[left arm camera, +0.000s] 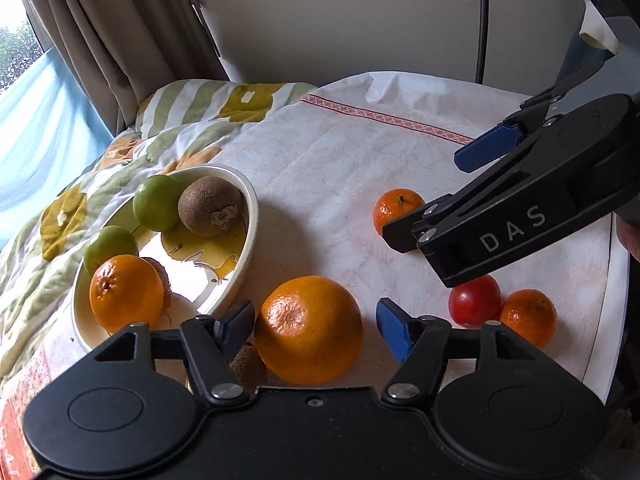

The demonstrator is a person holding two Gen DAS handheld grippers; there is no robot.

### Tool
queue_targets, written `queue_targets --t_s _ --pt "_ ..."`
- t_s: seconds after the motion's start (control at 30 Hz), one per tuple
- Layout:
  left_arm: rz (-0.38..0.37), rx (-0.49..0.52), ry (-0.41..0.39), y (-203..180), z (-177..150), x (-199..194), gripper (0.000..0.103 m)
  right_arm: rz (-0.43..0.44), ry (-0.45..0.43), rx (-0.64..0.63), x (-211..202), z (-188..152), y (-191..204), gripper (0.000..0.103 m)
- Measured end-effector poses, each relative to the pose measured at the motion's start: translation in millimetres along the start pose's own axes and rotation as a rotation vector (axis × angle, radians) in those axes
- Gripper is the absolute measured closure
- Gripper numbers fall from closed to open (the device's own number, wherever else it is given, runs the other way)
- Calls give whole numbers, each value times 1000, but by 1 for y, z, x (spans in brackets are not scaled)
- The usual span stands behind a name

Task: Organize fruits
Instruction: 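Move both tools back toward the remaining orange, kiwi and mandarins, then grasp the large orange with the left tool while the right tool grasps a mandarin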

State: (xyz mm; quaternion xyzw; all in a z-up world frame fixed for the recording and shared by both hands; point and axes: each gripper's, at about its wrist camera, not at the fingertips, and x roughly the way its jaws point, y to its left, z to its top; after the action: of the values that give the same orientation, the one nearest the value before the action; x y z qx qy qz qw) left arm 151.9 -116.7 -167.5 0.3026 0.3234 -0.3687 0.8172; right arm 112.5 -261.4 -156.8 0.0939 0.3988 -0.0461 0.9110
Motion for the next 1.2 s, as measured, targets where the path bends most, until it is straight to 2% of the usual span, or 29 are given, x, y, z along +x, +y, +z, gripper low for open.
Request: queue_targets --t_s 0.2,0.23,0.4,0.73,0.8,0.87,0.9,1.2 --pt "16 44 30 -2 -5 7 36 6 11 -10 7 2 3 10" --pt "22 44 30 -2 -5 7 39 7 14 -12 8 2 4 12" --pt "7 35 27 1 -7 5 40 4 19 -3 11 3 4 13" --pt "-13 8 18 -11 -9 -5 40 0 34 -13 23 1 5 27" --pt "-18 3 18 -13 -10 -7 40 2 33 -21 25 0 6 31" --pt "-19 -1 20 -14 -11 -7 40 8 40 -31 26 0 7 46" --pt "-18 -3 21 -15 -11 -8 40 5 39 -36 27 0 7 48" --pt "5 -65 -3 -11 -10 -26 40 8 19 -60 10 4 14 49"
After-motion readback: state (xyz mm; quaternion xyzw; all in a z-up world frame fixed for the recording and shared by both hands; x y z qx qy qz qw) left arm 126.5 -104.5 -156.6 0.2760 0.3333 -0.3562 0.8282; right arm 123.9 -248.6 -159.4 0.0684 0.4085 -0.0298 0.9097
